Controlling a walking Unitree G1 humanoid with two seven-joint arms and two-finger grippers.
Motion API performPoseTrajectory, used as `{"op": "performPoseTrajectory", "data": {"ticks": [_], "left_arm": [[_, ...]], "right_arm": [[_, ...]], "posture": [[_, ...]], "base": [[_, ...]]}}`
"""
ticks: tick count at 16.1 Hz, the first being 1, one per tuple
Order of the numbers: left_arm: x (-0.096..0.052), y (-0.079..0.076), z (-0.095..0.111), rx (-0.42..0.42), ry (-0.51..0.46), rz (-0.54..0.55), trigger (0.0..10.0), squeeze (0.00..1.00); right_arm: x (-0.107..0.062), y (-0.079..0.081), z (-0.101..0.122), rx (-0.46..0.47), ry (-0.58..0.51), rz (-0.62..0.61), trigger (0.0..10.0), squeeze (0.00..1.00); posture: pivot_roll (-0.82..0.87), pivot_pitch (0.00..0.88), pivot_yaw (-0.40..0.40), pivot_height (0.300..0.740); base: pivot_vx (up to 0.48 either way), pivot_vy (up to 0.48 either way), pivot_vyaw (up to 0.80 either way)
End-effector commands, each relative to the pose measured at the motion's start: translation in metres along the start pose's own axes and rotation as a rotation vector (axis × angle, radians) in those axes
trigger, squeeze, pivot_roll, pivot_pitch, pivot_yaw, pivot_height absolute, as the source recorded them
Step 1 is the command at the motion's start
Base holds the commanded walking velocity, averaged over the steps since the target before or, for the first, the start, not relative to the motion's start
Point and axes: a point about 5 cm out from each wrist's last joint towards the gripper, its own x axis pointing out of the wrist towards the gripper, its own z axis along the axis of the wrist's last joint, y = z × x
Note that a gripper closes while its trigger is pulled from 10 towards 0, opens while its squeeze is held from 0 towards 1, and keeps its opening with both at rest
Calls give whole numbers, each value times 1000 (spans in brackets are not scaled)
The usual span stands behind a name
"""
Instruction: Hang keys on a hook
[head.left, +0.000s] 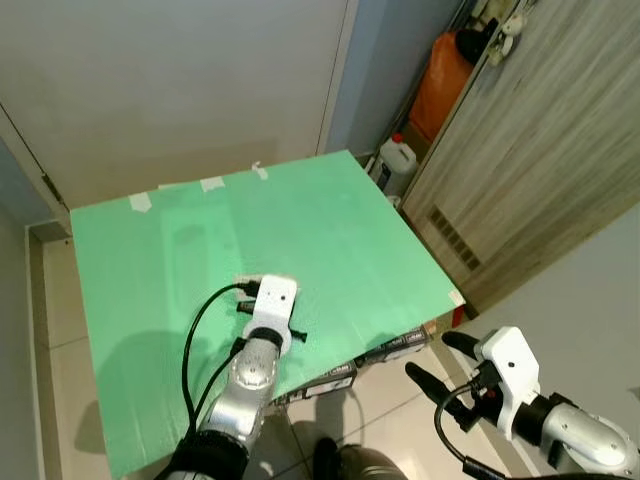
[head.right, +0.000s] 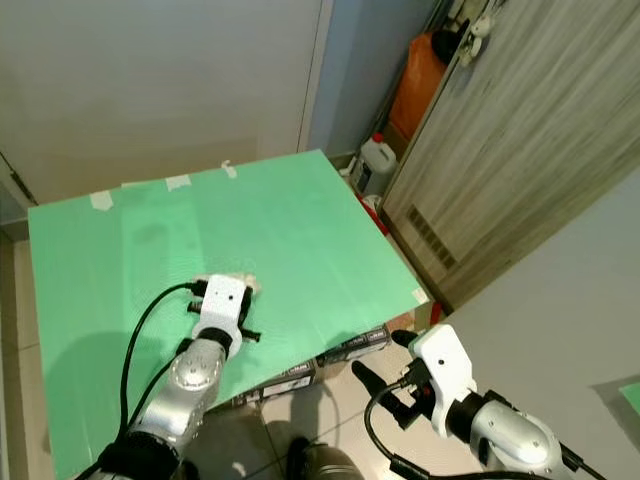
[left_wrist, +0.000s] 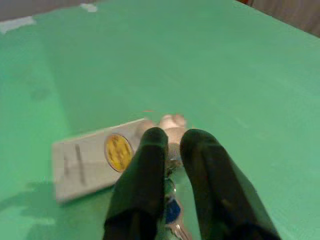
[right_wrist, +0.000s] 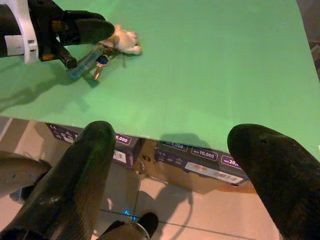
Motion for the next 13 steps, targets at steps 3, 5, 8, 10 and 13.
{"op": "performPoseTrajectory", "data": {"ticks": [3, 5, 8, 10, 13], "left_arm": [[-4, -1, 7, -38, -59, -34, 0, 0], [-5, -1, 20, -54, -126, -70, 0, 0], [-3, 2, 15, 15, -77, -60, 0, 0], [-1, 5, 13, 38, -66, -28, 10000, 800], [5, 8, 10, 84, -49, -19, 10000, 1000]], "right_arm": [[2, -3, -5, 8, 18, -17, 10000, 0], [10, -4, -4, 12, 2, -22, 10000, 0], [19, -5, -3, 13, -14, -27, 10000, 0], [19, -6, -3, 10, -16, -27, 10000, 0], [13, -8, -1, 9, -26, -35, 10000, 0]], "posture": [[-181, 144, -146, 740], [-161, 117, -131, 740], [-147, 94, -121, 740], [-151, 90, -119, 740], [-167, 83, -121, 740]], "base": [[0, 0, 0], [0, 0, 0], [0, 0, 0], [0, 0, 0], [0, 0, 0]]}}
